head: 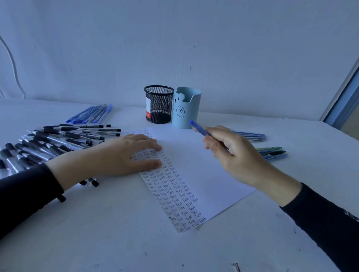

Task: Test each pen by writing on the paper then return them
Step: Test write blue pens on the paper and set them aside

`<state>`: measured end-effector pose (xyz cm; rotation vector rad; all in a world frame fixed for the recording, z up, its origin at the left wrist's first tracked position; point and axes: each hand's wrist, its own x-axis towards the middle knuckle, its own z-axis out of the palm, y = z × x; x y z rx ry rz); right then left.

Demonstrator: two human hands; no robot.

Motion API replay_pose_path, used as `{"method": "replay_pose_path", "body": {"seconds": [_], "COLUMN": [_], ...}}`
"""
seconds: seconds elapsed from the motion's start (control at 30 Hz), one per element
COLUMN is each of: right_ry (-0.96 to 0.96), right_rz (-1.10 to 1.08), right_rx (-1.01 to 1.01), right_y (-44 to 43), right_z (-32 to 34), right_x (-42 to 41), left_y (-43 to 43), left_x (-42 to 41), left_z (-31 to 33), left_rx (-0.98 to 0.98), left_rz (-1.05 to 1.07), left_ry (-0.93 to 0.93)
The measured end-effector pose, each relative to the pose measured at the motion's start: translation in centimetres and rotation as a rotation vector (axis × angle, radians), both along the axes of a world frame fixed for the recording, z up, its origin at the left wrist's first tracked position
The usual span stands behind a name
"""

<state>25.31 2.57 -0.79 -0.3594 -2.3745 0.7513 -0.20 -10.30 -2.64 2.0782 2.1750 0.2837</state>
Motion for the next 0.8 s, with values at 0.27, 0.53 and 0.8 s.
{"method": "replay_pose_path", "body": {"seconds": [0.27, 0.53, 0.8], "right_ry": [-0.185, -0.448, -0.668], "right_rz": [0.064, 0.062, -0.244], "right_rx": [0.093, 0.286, 0.043], "right_y": [0.3, 0.4, 5.5], "right_z": [-1.5, -2.4, 3.1], "right_x": [-0.3, -0.5, 4.3], "left_y": [-0.3, -0.2, 0.2], "left_x": [0.5, -0.3, 2.5], "left_z": [0.5, 0.1, 0.4], "left_rx": [0.031, 0.077, 0.342], "left_rz": [0.078, 0.112, -0.034], "left_ry": [0.058, 0.05, -0.166]}}
